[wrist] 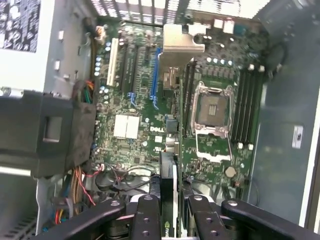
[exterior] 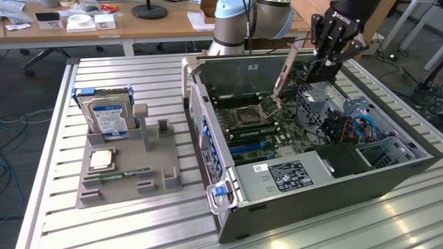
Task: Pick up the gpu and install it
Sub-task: 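Insert the gpu into the slot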
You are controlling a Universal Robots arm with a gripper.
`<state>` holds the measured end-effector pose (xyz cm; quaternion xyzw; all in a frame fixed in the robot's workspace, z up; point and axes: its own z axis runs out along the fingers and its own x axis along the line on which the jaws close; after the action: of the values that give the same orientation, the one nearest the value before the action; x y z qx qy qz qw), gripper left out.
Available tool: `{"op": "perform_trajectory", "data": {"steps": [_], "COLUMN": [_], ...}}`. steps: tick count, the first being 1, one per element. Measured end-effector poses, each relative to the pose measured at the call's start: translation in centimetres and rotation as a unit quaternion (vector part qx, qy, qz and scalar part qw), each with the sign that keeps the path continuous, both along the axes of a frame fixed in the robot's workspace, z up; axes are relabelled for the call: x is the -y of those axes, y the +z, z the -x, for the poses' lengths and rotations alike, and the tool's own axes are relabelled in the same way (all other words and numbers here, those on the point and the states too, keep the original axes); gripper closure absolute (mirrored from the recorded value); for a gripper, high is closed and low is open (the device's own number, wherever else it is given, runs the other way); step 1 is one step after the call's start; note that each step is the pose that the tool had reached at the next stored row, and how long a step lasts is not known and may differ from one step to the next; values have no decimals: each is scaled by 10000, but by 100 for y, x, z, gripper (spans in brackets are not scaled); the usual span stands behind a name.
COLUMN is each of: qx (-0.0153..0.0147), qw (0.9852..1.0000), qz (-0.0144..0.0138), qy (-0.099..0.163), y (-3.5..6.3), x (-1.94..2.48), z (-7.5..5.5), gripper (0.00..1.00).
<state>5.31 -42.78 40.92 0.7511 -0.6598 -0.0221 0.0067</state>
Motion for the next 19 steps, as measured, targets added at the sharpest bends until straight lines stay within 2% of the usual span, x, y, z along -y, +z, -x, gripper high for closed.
{"op": "perform_trajectory", "data": {"steps": [4, 9, 14, 19], "qx": [0, 0, -1, -1], "qw": [9993, 9969, 9928, 9873], "qz": [-1, 0, 4, 6], "qy": [368, 793, 1196, 1588], "y": [-6, -15, -24, -33], "x": [0, 0, 0, 0], "z": [0, 0, 2, 3], "gripper": [74, 74, 74, 74]}}
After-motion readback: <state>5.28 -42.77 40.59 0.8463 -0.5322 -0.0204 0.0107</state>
